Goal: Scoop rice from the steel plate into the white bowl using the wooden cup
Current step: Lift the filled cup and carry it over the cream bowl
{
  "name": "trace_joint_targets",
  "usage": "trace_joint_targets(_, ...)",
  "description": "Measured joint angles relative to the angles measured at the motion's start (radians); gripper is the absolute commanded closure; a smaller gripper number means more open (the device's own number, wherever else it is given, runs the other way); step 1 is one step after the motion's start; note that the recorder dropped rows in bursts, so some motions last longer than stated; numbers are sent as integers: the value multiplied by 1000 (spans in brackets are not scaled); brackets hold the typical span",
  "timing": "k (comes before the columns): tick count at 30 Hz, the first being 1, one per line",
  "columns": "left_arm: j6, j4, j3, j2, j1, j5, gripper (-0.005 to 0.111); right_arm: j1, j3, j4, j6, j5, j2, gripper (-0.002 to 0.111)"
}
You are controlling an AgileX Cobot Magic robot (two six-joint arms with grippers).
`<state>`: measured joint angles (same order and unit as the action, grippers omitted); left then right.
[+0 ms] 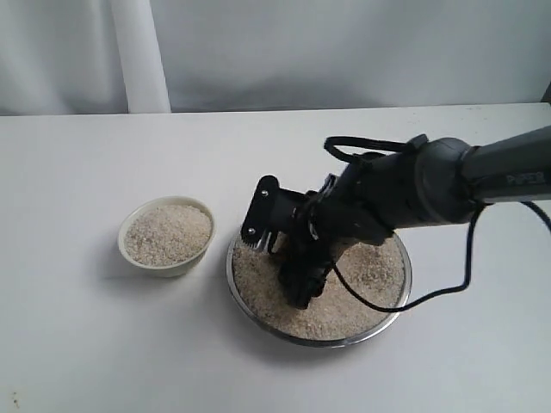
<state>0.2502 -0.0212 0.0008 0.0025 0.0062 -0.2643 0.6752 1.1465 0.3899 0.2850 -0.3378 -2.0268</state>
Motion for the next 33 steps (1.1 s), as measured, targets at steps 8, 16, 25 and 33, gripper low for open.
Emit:
trace_joint_targets(8,0,0,0,0,0,0,107,-52,-186,-113,-4,202,129,108)
trace_joint_targets(16,0,0,0,0,0,0,107,-52,-186,-160,-4,293,325,108)
trace_joint_targets(25,0,0,0,0,0,-1,107,-37,21,-162,-27,106,316,108)
trace_joint_targets(33,0,0,0,0,0,-1,107,67,360,-131,-27,-95,155,108)
